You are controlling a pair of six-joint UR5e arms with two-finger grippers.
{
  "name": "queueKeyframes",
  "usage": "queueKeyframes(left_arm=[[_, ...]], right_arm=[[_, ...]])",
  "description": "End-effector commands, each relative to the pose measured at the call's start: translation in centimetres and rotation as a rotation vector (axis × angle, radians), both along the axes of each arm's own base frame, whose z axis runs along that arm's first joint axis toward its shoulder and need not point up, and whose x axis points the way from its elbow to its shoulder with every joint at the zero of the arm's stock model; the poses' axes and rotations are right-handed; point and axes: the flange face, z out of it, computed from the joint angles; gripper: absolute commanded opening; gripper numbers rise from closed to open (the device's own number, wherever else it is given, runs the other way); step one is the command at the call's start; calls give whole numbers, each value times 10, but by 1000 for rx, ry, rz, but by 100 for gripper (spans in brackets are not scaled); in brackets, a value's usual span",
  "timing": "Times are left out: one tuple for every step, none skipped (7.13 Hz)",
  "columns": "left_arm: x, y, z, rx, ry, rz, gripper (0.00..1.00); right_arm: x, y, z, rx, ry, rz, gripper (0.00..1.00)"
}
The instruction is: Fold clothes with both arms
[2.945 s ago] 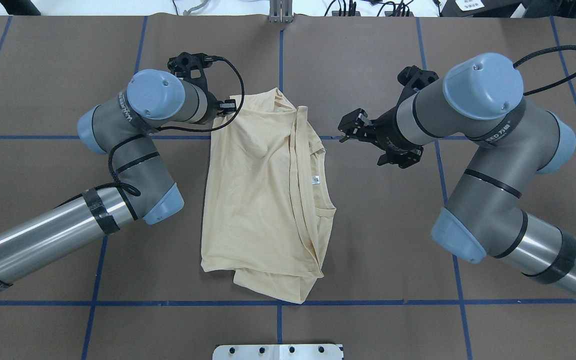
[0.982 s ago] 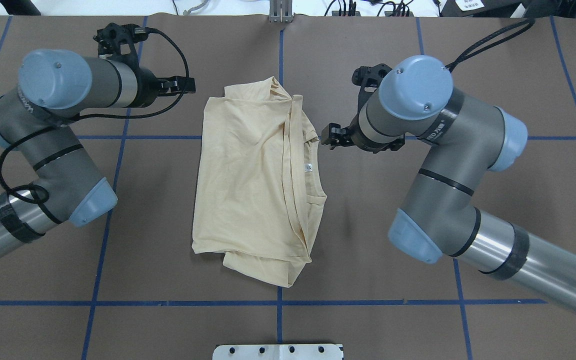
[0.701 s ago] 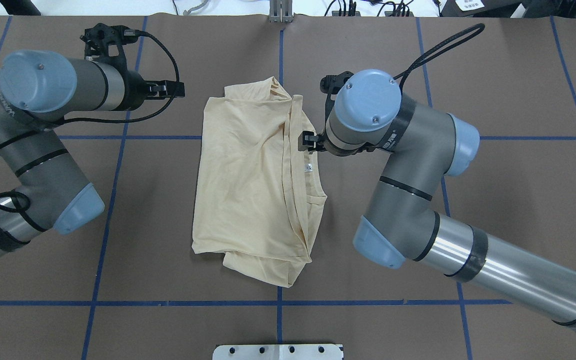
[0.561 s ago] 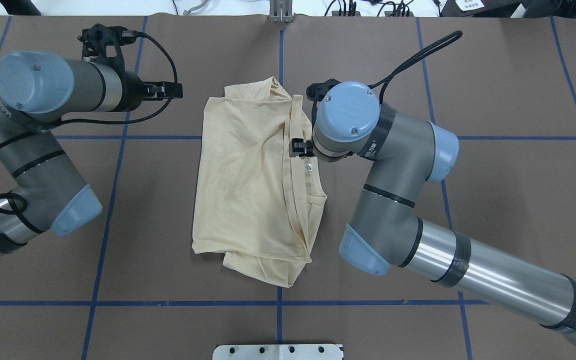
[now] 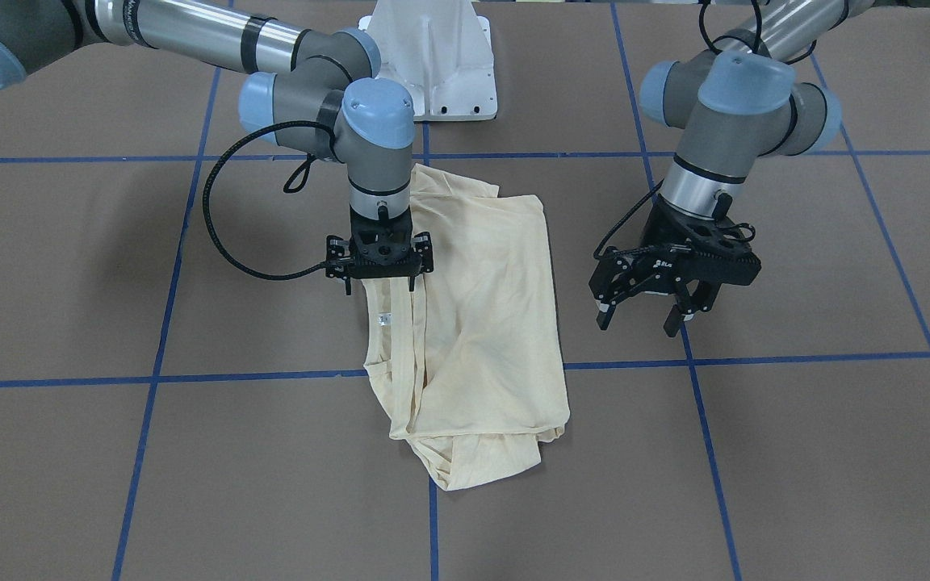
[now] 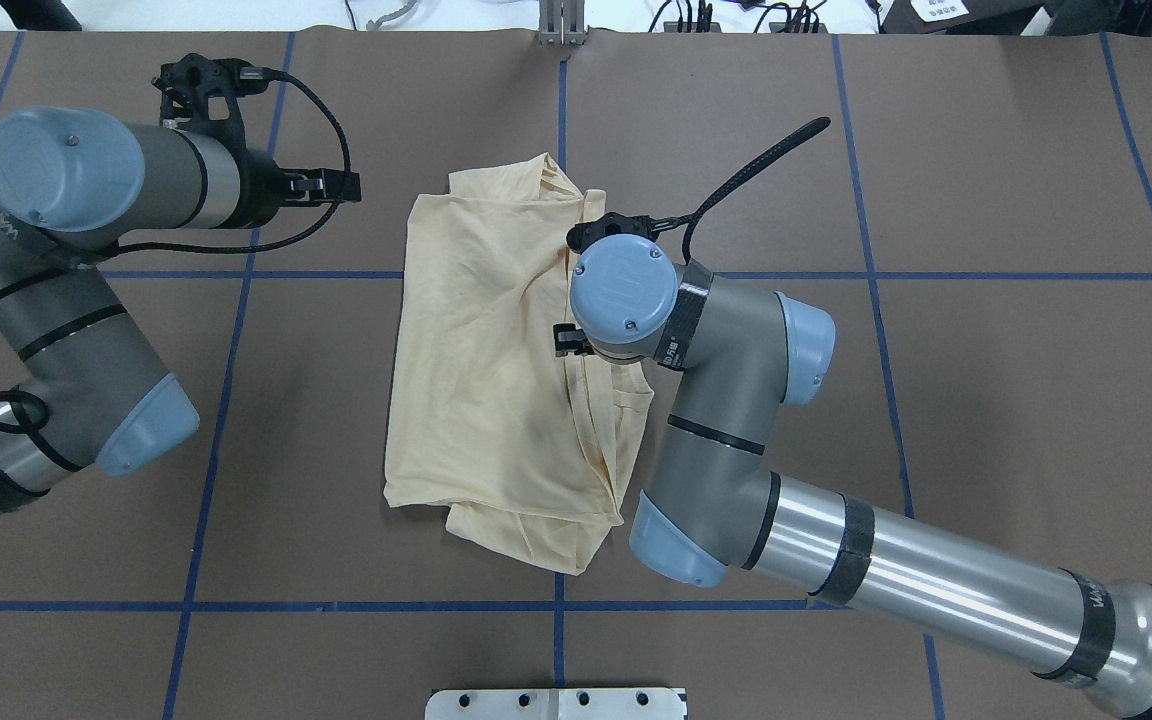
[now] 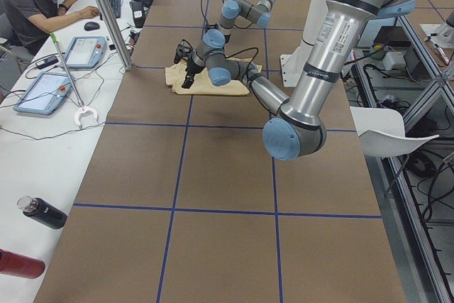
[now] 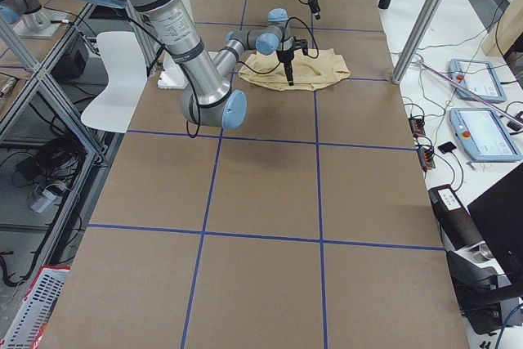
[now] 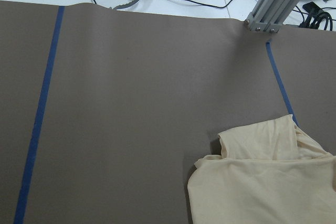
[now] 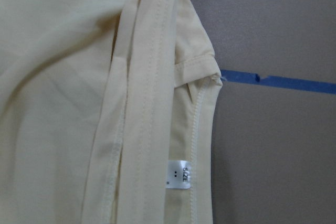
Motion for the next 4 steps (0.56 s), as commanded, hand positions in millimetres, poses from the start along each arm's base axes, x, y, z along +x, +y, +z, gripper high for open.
queueKeyframes(left_arm=[[3, -1, 5, -7, -8, 1, 100], [3, -1, 5, -7, -8, 1, 100], [3, 0, 5, -5, -6, 2, 100], [4, 0, 5, -6, -5, 3, 100]], right_arm=[[-5, 0, -3, 8, 1, -10, 100], [-7, 1, -5, 10, 0, -13, 100], [-9, -1, -8, 16, 3, -15, 100], [-10, 0, -4, 17, 10, -23, 100]])
